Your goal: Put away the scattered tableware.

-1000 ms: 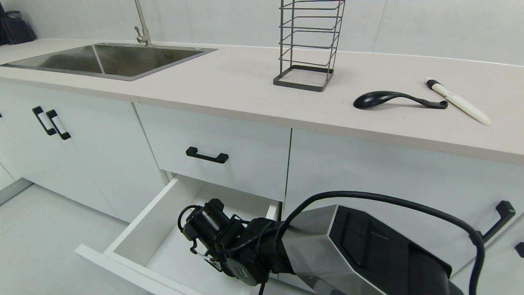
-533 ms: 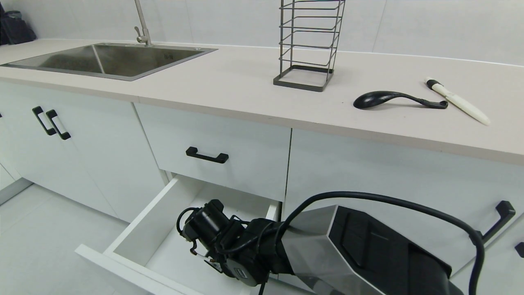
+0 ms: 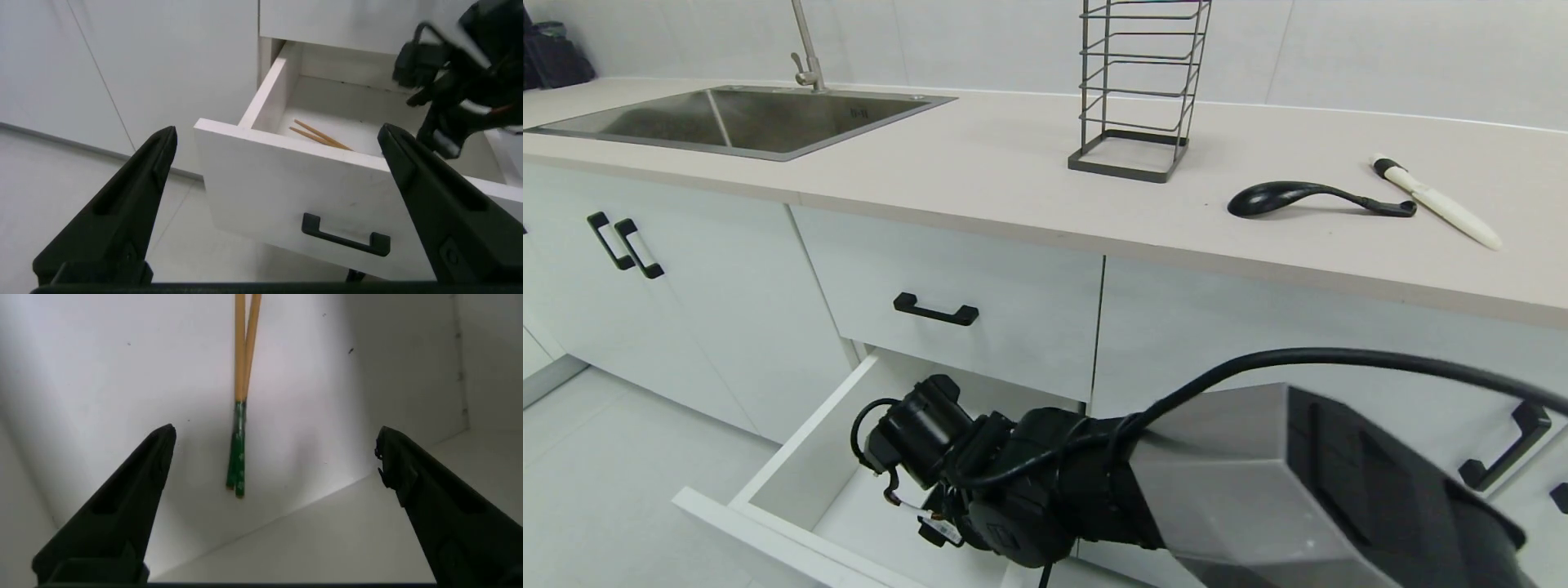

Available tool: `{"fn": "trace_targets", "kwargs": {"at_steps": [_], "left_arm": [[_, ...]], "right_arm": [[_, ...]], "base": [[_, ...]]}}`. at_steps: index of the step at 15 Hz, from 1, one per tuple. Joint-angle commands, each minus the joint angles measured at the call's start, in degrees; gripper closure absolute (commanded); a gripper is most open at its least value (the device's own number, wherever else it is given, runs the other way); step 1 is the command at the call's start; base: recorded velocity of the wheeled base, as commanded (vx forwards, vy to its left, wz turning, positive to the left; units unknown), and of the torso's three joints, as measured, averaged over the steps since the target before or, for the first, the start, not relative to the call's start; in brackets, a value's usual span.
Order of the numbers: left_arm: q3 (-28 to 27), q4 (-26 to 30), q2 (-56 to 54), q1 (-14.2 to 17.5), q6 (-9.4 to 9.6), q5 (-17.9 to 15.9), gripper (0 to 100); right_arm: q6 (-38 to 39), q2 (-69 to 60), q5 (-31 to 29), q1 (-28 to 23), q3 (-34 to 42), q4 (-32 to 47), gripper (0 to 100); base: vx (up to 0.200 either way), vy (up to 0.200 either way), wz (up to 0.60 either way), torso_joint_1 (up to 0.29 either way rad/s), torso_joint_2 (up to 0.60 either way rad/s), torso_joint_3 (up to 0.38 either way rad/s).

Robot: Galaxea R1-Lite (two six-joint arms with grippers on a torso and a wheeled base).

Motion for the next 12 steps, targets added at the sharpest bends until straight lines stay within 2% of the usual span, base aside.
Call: {"fn": "trace_targets", "kwargs": {"at_steps": [1,3,5,6,7,8,9,10,12], "left_arm": [[0.0,0.0,0.1,0.0,-0.02,0.0,0],[0.0,0.0,0.1,0.0,-0.02,0.0,0],[0.0,0.0,0.1,0.0,-0.02,0.0,0],[0.0,0.0,0.1,0.0,-0.02,0.0,0],[0.0,0.0,0.1,0.0,-0.02,0.0,0],[0.0,0.0,0.1,0.0,-0.02,0.0,0],[0.0,0.0,0.1,0.0,-0.02,0.0,0],[0.0,0.0,0.1,0.0,-0.02,0.0,0],[0.0,0.0,0.1,0.0,0.07,-0.1,0]], "right_arm": [[-0.2,-14.9,0.9,4.5,3.3,5.4,0],[0.1,-21.3,4.2,6.1,7.6,4.0,0],[0.9,-25.1,9.4,6.8,13.4,-2.4,0],[1.1,-27.9,14.3,6.8,19.6,-12.3,0],[1.2,-29.2,17.7,6.8,23.1,-17.8,0],[1.9,-31.6,22.0,6.8,29.5,-26.9,0],[2.4,-32.3,22.4,6.7,32.0,-29.9,0],[3.6,-34.2,22.2,6.5,40.6,-38.0,0],[4.0,-36.3,22.2,6.3,50.1,-45.5,0]], "base": [[0.0,0.0,0.0,0.0,0.0,0.0],[0.0,0.0,0.0,0.0,0.0,0.0],[0.0,0.0,0.0,0.0,0.0,0.0],[0.0,0.0,0.0,0.0,0.0,0.0],[0.0,0.0,0.0,0.0,0.0,0.0],[0.0,0.0,0.0,0.0,0.0,0.0],[0.0,0.0,0.0,0.0,0.0,0.0],[0.0,0.0,0.0,0.0,0.0,0.0],[0.0,0.0,0.0,0.0,0.0,0.0]]}}
